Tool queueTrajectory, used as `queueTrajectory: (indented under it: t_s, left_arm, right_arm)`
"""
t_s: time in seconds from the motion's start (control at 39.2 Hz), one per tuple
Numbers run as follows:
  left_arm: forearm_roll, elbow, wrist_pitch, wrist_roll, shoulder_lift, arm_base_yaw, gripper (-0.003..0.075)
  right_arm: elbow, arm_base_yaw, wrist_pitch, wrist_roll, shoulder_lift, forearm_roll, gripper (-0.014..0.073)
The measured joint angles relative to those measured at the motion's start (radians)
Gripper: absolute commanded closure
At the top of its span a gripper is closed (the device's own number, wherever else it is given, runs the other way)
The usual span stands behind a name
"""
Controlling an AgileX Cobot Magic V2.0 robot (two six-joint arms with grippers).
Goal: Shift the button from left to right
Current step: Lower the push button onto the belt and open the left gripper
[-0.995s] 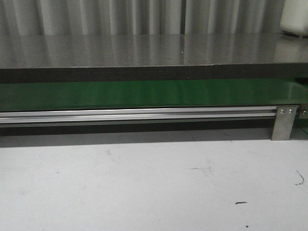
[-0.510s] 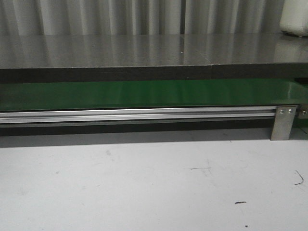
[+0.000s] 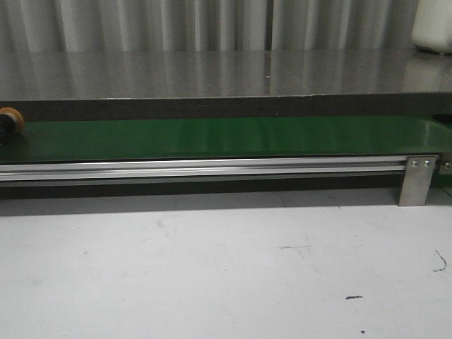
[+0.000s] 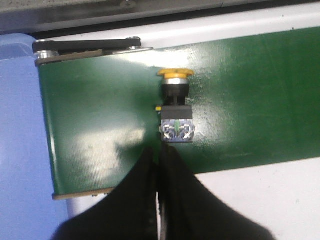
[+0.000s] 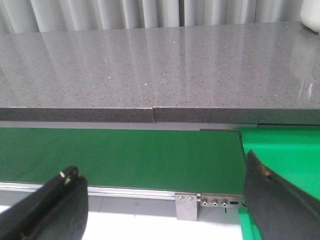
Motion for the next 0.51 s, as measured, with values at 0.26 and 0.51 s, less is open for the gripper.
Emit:
queueTrajectory:
  t_s: [0.26, 0.51]
  left_arm:
    - [0.037, 0.265, -0.059, -0.021, -0.224, -0.018, 0.0741]
    - [0.018, 0.657, -0.374, -0.023, -0.557, -0.020, 0.0741]
  right_arm:
    - [0.000, 0.000, 0.000, 0.000, 0.000, 0.000, -0.0052]
    - [0.000, 0.000, 0.000, 0.000, 0.000, 0.000, -0.0052]
